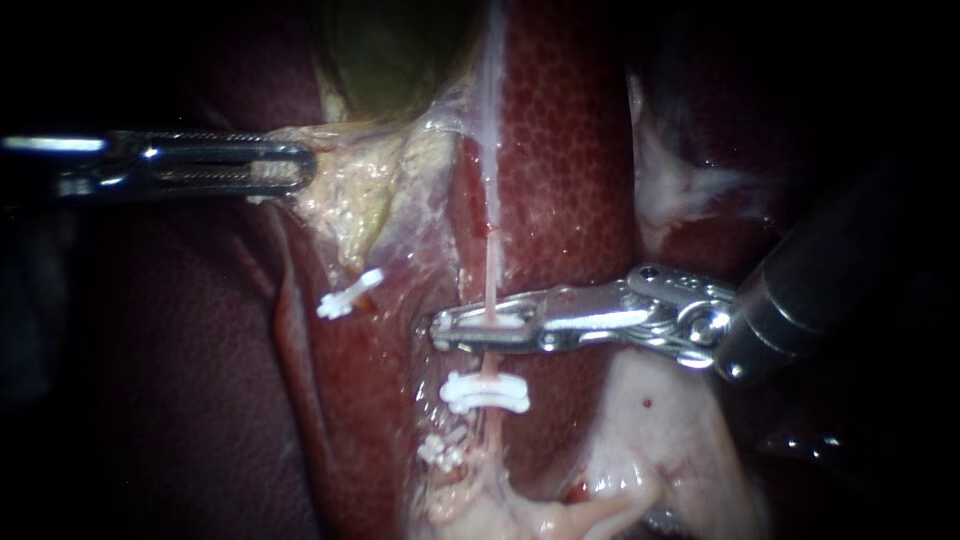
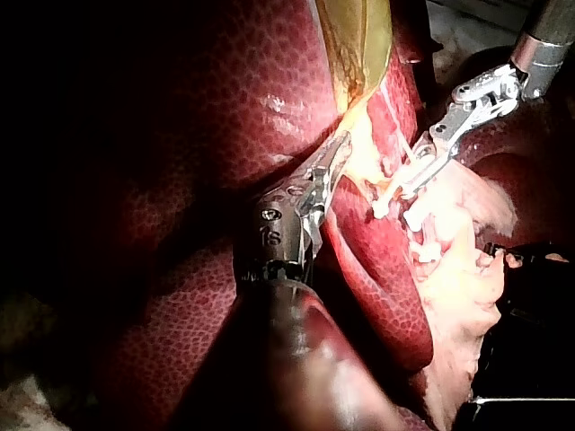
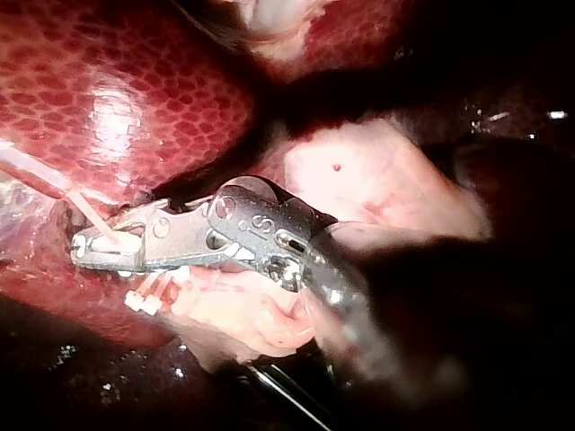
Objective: Going back third clip right tube
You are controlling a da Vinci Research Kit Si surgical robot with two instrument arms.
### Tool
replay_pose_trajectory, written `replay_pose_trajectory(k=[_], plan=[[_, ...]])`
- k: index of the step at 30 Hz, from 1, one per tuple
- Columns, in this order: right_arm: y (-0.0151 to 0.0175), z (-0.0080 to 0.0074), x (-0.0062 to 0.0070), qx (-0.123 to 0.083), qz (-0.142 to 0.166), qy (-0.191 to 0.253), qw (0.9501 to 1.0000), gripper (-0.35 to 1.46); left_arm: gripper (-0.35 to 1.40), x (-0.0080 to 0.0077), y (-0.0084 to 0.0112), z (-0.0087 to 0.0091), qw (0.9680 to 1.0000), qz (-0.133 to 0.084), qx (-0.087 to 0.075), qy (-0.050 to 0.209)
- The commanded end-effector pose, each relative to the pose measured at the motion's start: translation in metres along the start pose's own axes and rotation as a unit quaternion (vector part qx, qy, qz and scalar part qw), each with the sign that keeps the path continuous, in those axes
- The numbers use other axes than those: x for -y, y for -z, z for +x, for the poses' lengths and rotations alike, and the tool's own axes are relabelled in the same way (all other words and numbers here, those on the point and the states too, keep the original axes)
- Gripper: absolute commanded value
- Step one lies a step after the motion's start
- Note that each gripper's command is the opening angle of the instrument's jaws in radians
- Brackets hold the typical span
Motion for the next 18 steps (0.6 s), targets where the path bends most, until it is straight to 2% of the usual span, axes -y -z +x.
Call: replay_pose_trajectory(k=[1,10,12,13,14,16,18], plan=[[0.0,0.0,0.0,0.0,-0.001,0.001,1.0,-0.35,-0.15,0.0,0.0,0.0,1.0,0.0,0.0,0.0],[0.0,0.0,0.0002,0.006,-0.002,0.006,1.0,-0.35,-0.15,0.0,0.0,0.0,1.0,0.0,0.0,0.0],[-0.0002,0.0,0.0004,0.001,-0.004,0.081,0.9967,0.08,-0.15,0.0,0.0,0.0,1.0,0.0,0.0,0.0],[-0.0005,0.0002,0.0003,-0.008,-0.01,0.087,0.9961,0.36,-0.15,0.0,0.0,0.0,1.0,0.0,0.0,0.0],[-0.0008,0.0003,0.0002,-0.014,-0.012,0.087,0.996,0.53,-0.15,0.0,0.0,0.0,1.0,0.0,0.0,0.0],[-0.0014,0.0004,0.0,-0.031,-0.027,0.087,0.9953,0.6,-0.15,0.0,-0.0001,0.0,1.0,0.0,0.0,0.0],[-0.0015,0.0004,-0.0001,-0.034,-0.028,0.093,0.9946,0.6,-0.15,0.0,-0.0001,0.0,1.0,0.0,0.0,0.0]])
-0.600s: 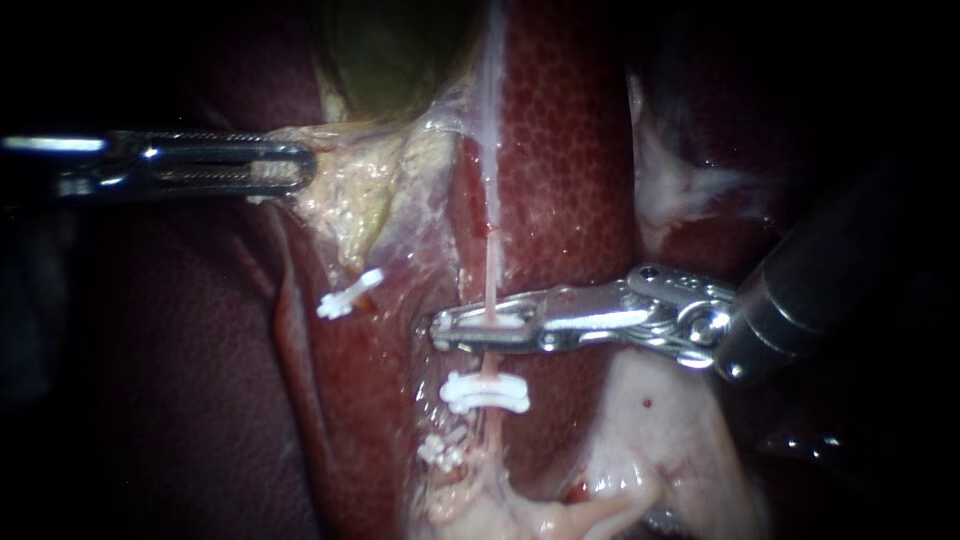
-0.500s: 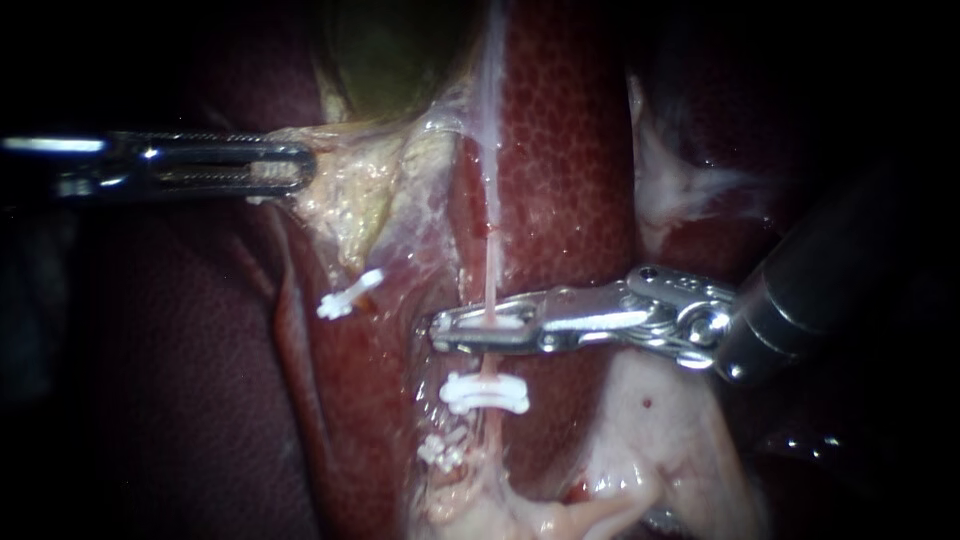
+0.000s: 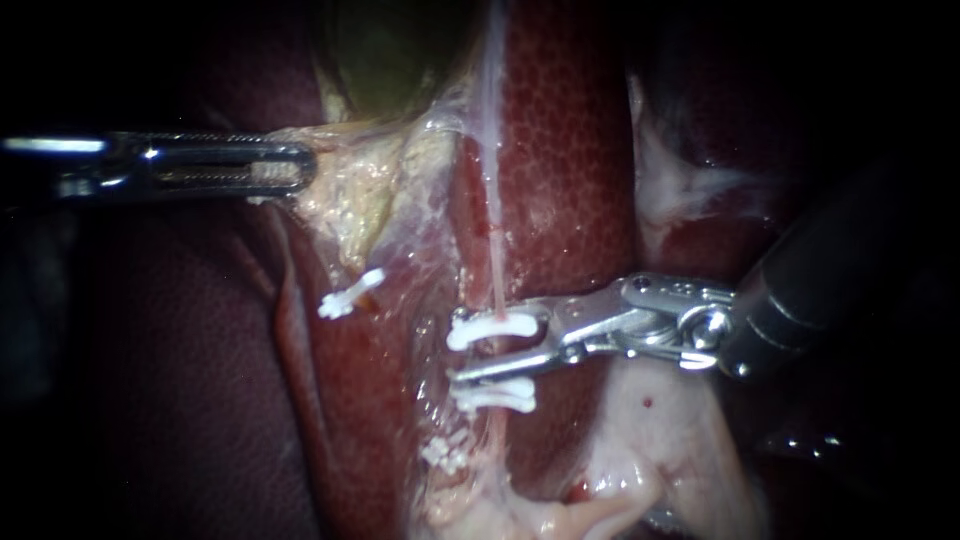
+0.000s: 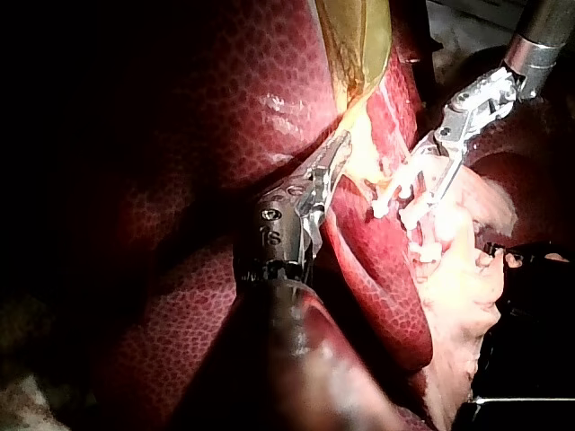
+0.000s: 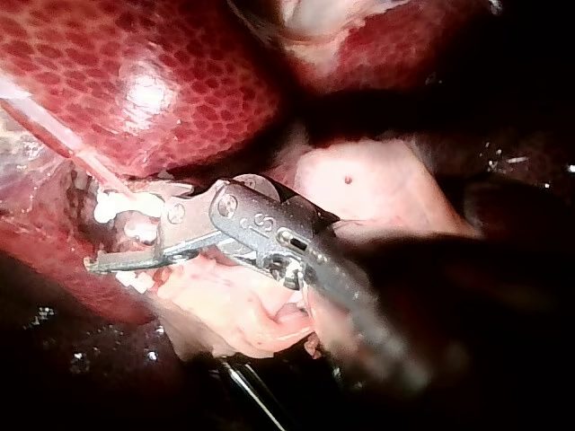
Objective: Going back third clip right tube
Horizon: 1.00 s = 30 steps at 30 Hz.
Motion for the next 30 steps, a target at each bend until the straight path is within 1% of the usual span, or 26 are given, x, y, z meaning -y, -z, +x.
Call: replay_pose_trajectory(k=[1,4,11,14,17,20,22,25,26,30], plan=[[0.0001,0.0,-0.0002,0.001,-0.001,0.011,0.9999,0.6,-0.15,0.0,0.0,0.0,1.0,0.0,0.0,0.0],[0.0004,0.0001,-0.0005,0.001,-0.003,0.022,0.9998,0.6,-0.15,0.0,0.0,0.0,1.0,0.0,0.0,0.0],[0.0016,0.0006,-0.0014,-0.001,-0.023,0.045,0.9987,0.6,-0.15,0.0,0.0,0.0001,1.0,0.0,0.0,0.0],[0.0024,0.0007,-0.0018,-0.003,-0.023,0.046,0.9986,0.6,-0.15,0.0,0.0,0.0001,1.0,0.0,0.0,0.0],[0.0033,0.0008,-0.0018,-0.004,-0.022,0.048,0.9986,0.6,-0.15,0.0,0.0,0.0001,1.0,0.0,0.0,0.0],[0.0047,0.001,-0.0014,-0.012,-0.018,0.065,0.9977,0.6,-0.15,-0.0001,0.0001,0.0001,1.0,0.0,0.0,0.0],[0.0063,0.0016,-0.0011,-0.022,-0.016,0.086,0.996,0.6,-0.15,-0.0001,0.0002,0.0001,1.0,0.0,0.0,0.0],[0.0089,0.003,-0.0004,-0.021,-0.011,0.104,0.9943,0.6,-0.15,-0.0001,0.0001,0.0001,1.0,0.0,0.0,0.0],[0.0095,0.0032,-0.0003,-0.021,-0.01,0.106,0.9941,0.6,-0.15,-0.0001,0.0001,0.0001,1.0,0.0,0.0,0.0],[0.0126,0.0042,0.0014,-0.023,-0.009,0.113,0.9933,0.6,-0.15,-0.0001,0.0002,0.0001,1.0,0.0,0.0,0.0]])
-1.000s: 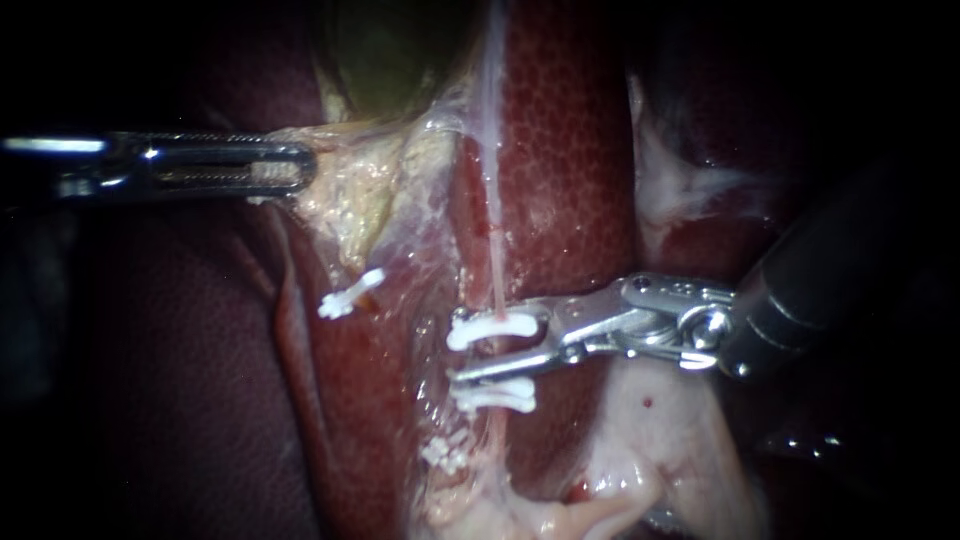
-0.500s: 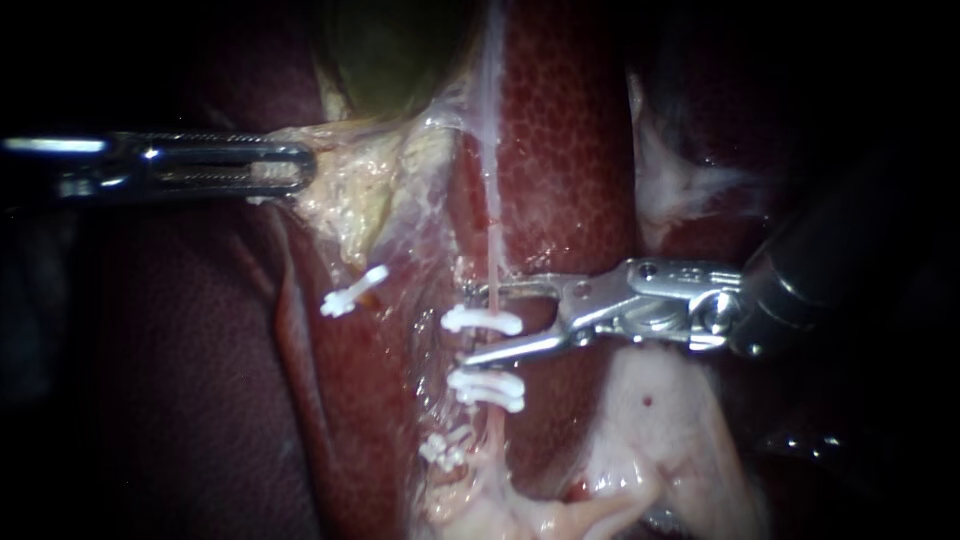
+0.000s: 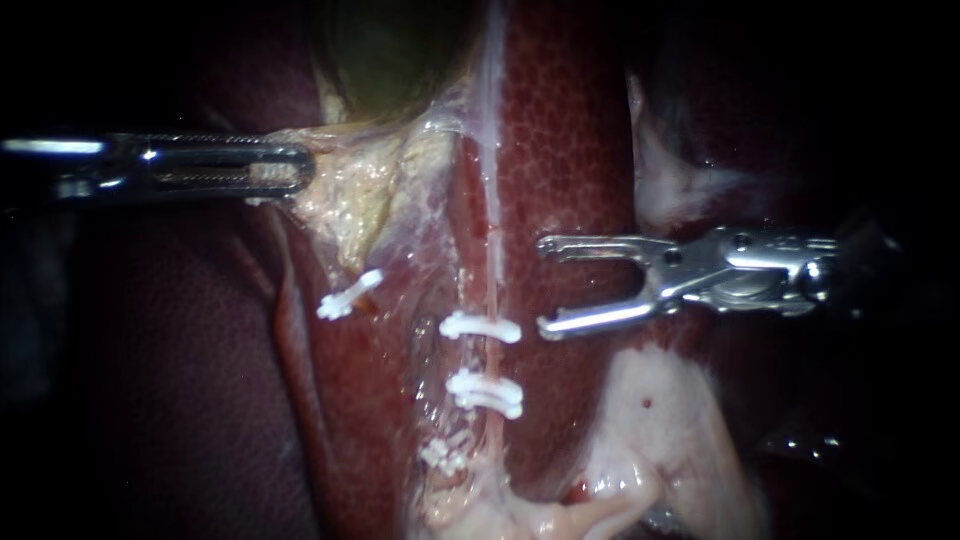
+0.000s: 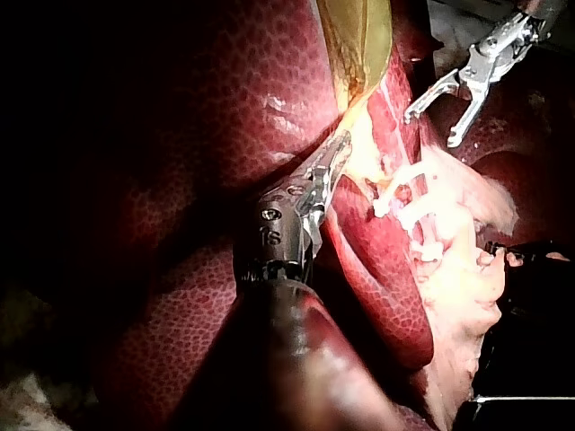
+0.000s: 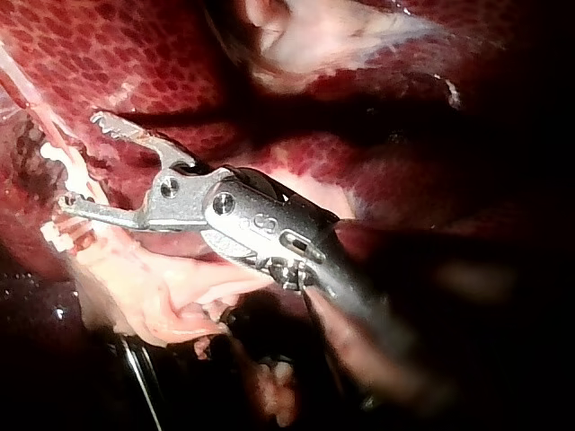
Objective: Going back third clip right tube
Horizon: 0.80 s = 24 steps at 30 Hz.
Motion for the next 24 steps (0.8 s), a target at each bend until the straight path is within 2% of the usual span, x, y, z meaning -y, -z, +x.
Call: replay_pose_trajectory(k=[1,5,10,16,24], plan=[[0.0004,0.0002,0.0003,0.0,0.001,0.002,1.0,0.6,-0.15,0.0,0.0,0.0,1.0,0.0,0.0,0.0],[0.0013,0.001,0.0017,0.0,0.004,0.004,1.0,0.6,-0.15,0.0,-0.0001,0.0,1.0,0.0,0.0,0.0],[0.0014,0.0017,0.0026,0.0,0.008,0.006,0.9999,0.6,-0.15,0.0001,-0.0005,0.0005,1.0,-0.002,0.001,-0.001],[0.0013,0.0018,0.0028,0.0,0.009,0.006,0.9999,0.6,-0.15,0.0003,-0.0022,0.0021,1.0,-0.002,0.004,-0.005],[0.0012,0.0018,0.0028,0.0,0.011,0.006,0.9999,0.6,-0.15,0.0004,-0.0054,0.0042,0.9999,0.004,-0.009,-0.006]])
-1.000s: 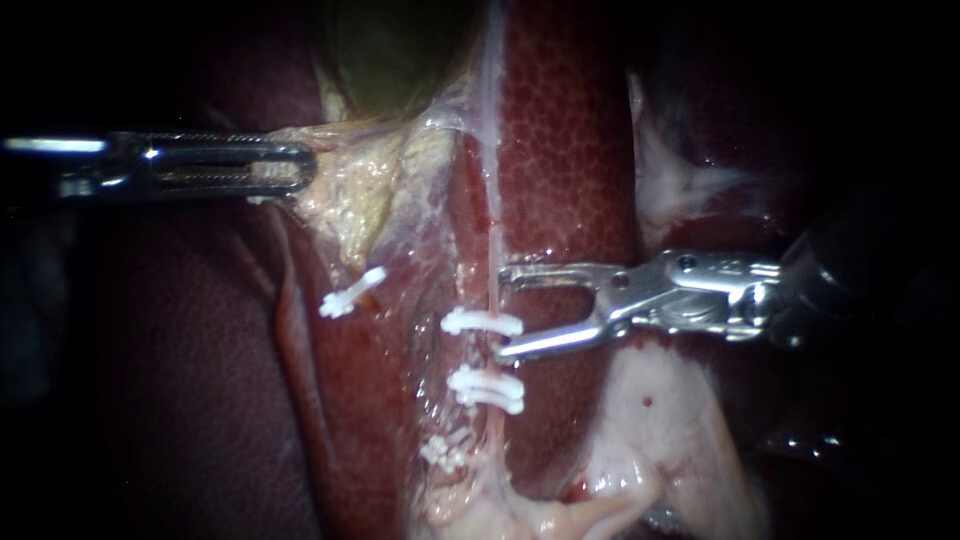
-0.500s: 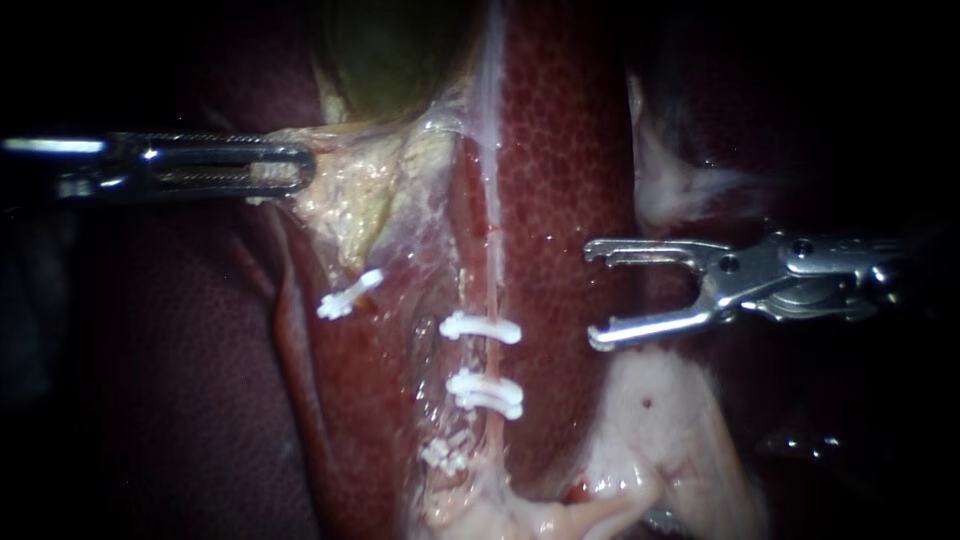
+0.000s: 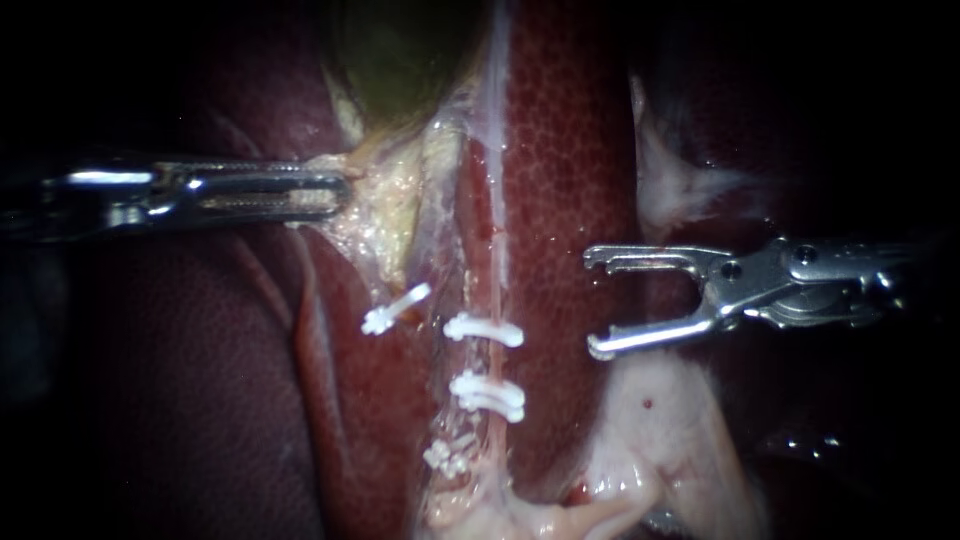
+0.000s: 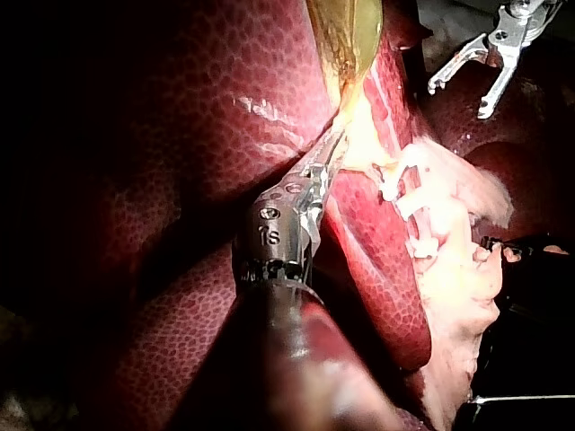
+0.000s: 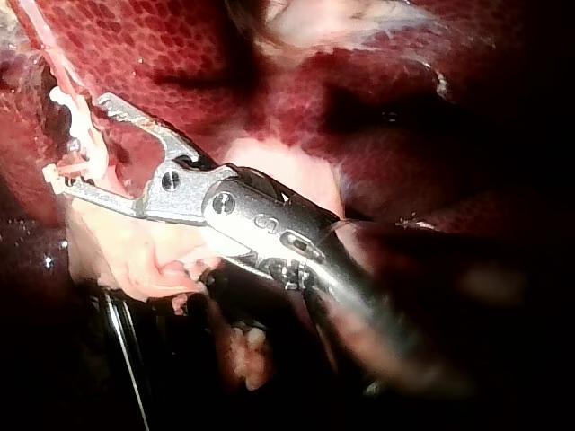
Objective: Going back third clip right tube
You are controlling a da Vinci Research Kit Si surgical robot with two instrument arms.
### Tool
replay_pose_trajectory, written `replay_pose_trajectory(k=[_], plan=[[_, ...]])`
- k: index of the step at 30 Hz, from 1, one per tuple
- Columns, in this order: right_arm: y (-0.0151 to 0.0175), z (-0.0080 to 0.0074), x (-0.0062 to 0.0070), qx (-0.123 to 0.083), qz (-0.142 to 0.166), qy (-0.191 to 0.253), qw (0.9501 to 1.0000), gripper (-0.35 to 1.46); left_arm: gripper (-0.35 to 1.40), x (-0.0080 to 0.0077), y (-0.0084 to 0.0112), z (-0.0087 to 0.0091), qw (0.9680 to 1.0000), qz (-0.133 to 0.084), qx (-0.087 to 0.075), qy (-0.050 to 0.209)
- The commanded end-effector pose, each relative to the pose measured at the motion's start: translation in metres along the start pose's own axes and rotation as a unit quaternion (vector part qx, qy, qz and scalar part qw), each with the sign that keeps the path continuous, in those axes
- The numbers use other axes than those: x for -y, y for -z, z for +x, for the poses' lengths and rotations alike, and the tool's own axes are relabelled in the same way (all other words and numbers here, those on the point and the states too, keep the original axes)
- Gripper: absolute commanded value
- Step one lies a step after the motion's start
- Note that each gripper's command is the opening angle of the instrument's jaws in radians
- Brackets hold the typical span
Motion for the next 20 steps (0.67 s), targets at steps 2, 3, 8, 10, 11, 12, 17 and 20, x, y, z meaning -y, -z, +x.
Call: replay_pose_trajectory(k=[2,3,8,10,11,12,17,20], plan=[[-0.0001,0.0,0.0,-0.001,0.0,0.0,1.0,0.6,-0.15,0.0001,-0.0005,0.0003,1.0,0.001,-0.003,0.002],[-0.0002,0.0,0.0,-0.002,0.001,0.0,1.0,0.6,-0.15,0.0002,-0.0007,0.0003,1.0,0.002,-0.003,0.002],[-0.0004,0.0002,0.0002,-0.003,0.002,0.0,1.0,0.6,-0.13,0.0003,-0.0013,0.0003,1.0,0.004,-0.004,0.002],[-0.0005,0.0002,0.0002,-0.003,0.002,0.0,1.0,0.6,-0.13,0.0004,-0.0013,0.0003,1.0,0.004,-0.004,0.002],[-0.0005,0.0002,0.0002,-0.003,0.002,0.0,1.0,0.6,-0.13,0.0004,-0.0013,0.0003,1.0,0.004,-0.004,0.002],[-0.0005,0.0002,0.0002,-0.003,0.002,0.0,1.0,0.6,-0.13,0.0004,-0.0013,0.0003,1.0,0.004,-0.004,0.002],[-0.0005,0.0002,0.0002,-0.003,0.002,0.0,1.0,0.6,-0.13,0.0004,-0.0013,0.0003,1.0,0.004,-0.004,0.002],[-0.0005,0.0002,0.0002,-0.003,0.002,0.003,1.0,0.6,-0.13,0.0004,-0.0013,0.0003,1.0,0.004,-0.004,0.002]])
